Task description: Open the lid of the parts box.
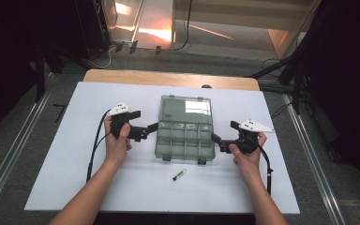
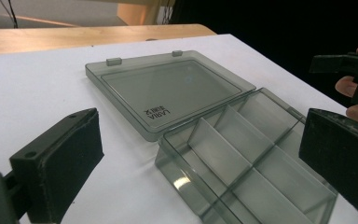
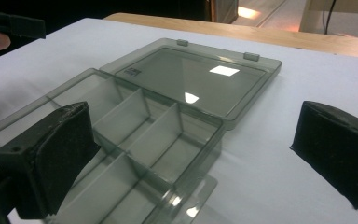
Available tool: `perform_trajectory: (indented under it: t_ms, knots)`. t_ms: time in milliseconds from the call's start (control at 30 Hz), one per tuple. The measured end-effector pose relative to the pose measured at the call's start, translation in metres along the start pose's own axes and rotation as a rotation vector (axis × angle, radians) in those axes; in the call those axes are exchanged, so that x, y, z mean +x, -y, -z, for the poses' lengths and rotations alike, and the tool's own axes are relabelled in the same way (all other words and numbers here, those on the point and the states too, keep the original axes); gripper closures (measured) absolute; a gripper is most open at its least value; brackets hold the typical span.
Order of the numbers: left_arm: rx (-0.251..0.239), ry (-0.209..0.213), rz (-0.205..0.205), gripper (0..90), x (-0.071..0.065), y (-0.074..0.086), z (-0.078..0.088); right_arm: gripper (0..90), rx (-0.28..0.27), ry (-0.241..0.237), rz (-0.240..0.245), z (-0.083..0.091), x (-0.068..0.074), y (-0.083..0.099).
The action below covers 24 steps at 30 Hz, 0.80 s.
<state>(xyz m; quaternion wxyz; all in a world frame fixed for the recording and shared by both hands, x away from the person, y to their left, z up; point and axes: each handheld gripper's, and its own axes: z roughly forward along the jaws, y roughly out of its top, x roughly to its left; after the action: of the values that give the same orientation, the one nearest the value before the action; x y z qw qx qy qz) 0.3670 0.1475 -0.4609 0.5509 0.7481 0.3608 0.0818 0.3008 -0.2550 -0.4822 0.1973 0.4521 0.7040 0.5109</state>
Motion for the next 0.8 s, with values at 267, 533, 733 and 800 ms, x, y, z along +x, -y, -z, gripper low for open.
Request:
perform_trajectory:
  t_ms: [267, 533, 733, 800]
  knots:
    - [-0.019, 0.0, -0.016, 0.0, -0.001, 0.006, 0.022, 0.0, 0.007, -0.011, 0.014, 0.005, 0.01, 0.004]
    - [-0.039, -0.018, -0.033, 0.0, -0.001, 0.018, 0.042, 0.0, 0.017, -0.015, 0.025, 0.011, 0.018, 0.008]
    - [-0.048, -0.039, -0.038, 0.0, 0.001, 0.027, 0.056, 0.0, 0.018, -0.021, 0.029, 0.016, 0.021, 0.01]
    - [-0.052, -0.042, -0.044, 0.0, 0.001, 0.03, 0.061, 0.0, 0.023, -0.023, 0.03, 0.017, 0.022, 0.011]
